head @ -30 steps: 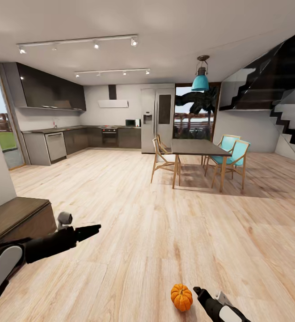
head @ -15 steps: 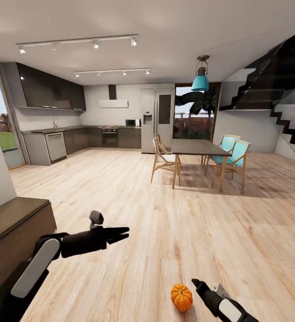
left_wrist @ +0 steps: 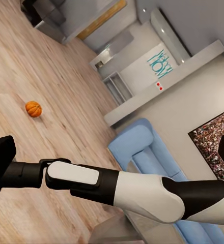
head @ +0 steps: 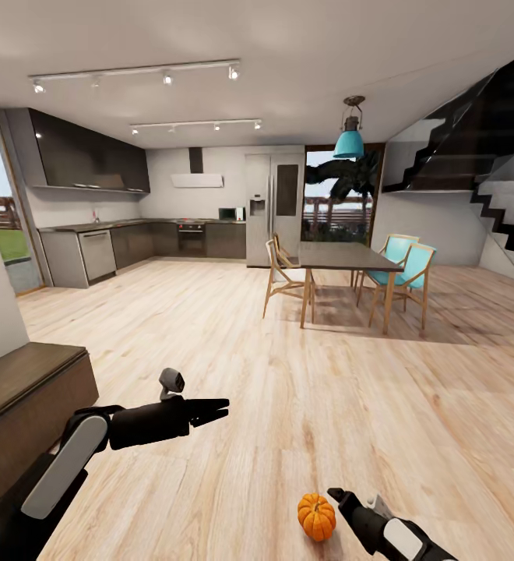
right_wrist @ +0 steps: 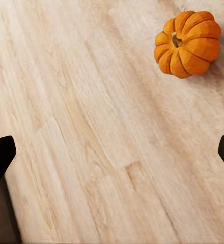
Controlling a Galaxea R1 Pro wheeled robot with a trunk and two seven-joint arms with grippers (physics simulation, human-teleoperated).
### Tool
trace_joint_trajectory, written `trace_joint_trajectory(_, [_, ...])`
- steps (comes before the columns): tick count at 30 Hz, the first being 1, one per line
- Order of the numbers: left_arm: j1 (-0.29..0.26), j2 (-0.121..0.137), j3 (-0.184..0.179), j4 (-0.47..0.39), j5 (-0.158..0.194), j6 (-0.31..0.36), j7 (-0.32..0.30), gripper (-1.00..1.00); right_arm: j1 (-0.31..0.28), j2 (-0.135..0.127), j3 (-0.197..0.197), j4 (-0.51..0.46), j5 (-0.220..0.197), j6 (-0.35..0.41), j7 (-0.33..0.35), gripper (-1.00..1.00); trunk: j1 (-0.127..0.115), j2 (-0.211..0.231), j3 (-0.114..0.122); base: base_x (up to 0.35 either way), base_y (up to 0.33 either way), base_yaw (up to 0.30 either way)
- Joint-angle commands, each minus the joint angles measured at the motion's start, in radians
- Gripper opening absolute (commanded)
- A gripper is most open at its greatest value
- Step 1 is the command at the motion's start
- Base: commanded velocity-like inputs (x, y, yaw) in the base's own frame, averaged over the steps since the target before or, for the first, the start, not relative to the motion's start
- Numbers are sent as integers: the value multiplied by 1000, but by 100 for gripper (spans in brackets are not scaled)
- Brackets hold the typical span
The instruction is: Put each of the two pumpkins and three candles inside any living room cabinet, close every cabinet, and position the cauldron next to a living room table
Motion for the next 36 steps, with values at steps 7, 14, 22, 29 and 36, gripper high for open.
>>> trace_joint_trajectory(7, [-1, -1, -2, 0, -2, 2, -5, 100, -1, -5, -9, -1, 1, 7, 77, 100, 27, -50, -23, 0, 0, 0])
trace_joint_trajectory(14, [-1, 0, -4, -2, -2, 2, -6, 100, 0, -17, -8, -1, 1, 7, 153, 100, 54, -99, -45, 0, 0, 0])
trace_joint_trajectory(22, [-1, -3, -6, -2, -4, 2, -7, 100, 1, -20, -9, -2, 1, -18, 165, 100, 84, -155, -70, 0, 0, 0])
trace_joint_trajectory(29, [-1, -9, -11, -3, -4, 2, -5, 100, 1, -29, -8, -2, 1, -26, 166, 100, 111, -204, -92, 0, 0, 0])
trace_joint_trajectory(36, [0, -7, -10, -4, -4, 2, -9, 100, 1, -35, -8, -2, 1, -27, 166, 100, 138, -253, -114, 0, 0, 0])
